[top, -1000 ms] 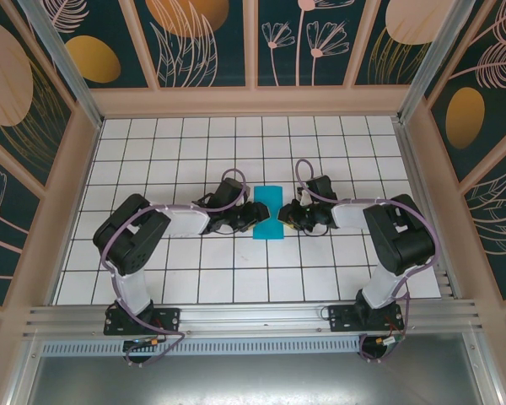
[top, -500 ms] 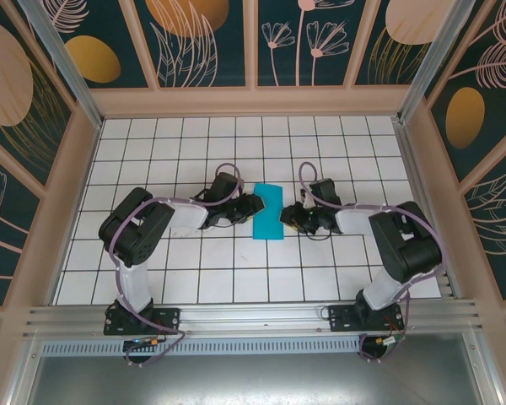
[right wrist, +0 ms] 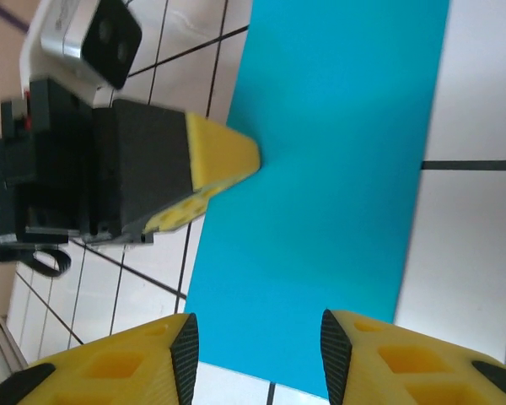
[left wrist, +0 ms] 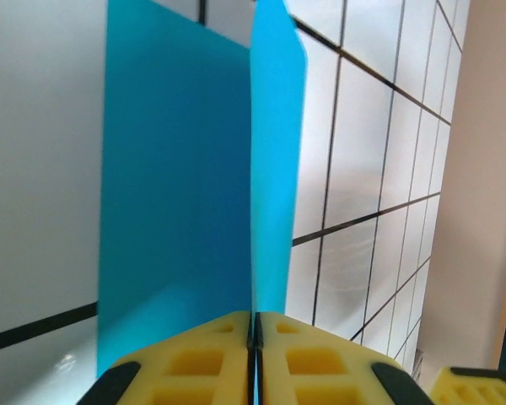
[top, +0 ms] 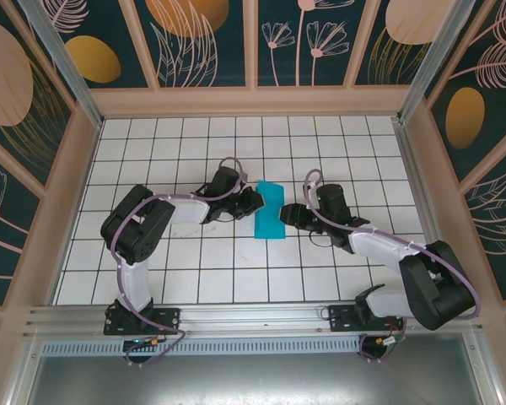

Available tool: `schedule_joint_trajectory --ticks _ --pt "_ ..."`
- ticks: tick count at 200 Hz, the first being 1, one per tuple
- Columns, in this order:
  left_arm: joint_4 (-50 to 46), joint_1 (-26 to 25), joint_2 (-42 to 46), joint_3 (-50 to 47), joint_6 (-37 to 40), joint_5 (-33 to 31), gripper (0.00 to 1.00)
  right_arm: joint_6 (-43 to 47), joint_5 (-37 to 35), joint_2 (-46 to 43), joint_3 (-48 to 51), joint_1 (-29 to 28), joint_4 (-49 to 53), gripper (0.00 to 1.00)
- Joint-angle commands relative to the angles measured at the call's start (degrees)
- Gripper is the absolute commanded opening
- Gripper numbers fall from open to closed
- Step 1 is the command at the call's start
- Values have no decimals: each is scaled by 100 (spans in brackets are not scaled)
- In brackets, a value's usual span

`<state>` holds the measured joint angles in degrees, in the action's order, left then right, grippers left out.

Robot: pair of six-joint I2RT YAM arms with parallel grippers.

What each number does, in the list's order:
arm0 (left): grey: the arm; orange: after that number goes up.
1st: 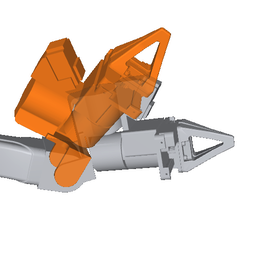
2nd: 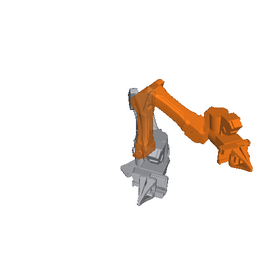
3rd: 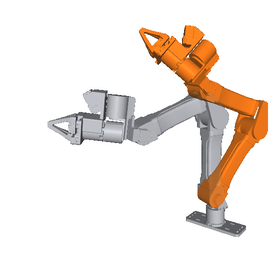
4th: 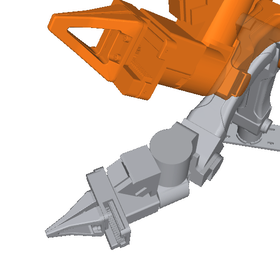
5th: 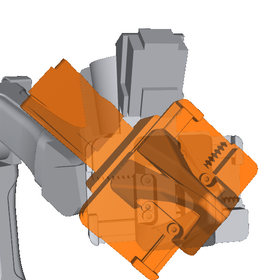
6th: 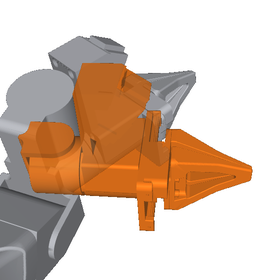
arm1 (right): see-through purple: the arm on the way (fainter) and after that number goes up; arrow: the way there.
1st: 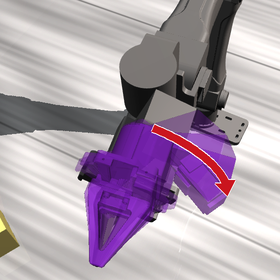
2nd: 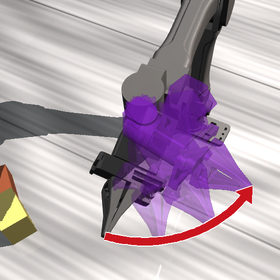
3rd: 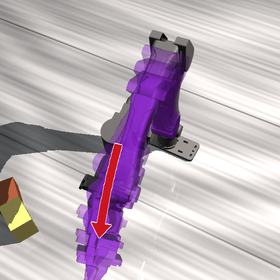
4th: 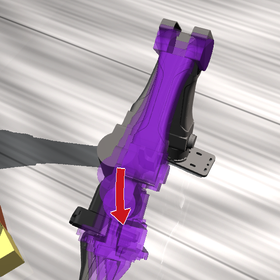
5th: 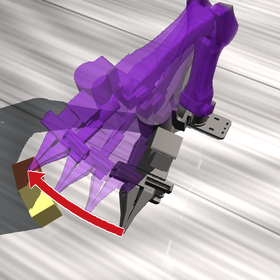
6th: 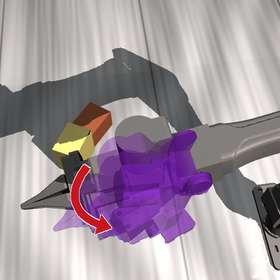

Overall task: Fold a paper plane with a square sheet of paper (pick it up from the middle)
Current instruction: Fold the triangle a second time at the center of the table.

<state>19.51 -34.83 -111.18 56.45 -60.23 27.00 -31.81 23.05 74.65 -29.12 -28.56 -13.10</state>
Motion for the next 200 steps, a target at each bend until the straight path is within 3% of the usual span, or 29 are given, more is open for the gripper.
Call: schedule_joint_trajectory --ticks 1,49,152,200 --pt "-433 56 -80 245 472 145 9 511 -521 -141 87 -404 -276 46" --pt "-1278 136 51 394 1065 184 8 1147 -1596 -60 -64 -1427 -264 59" --pt "-1147 134 131 367 793 290 9 2084 -3657 843 -665 -3018 -107 63" --pt "-1167 137 166 367 776 295 9 2168 -4728 1682 -1246 -3362 432 61"
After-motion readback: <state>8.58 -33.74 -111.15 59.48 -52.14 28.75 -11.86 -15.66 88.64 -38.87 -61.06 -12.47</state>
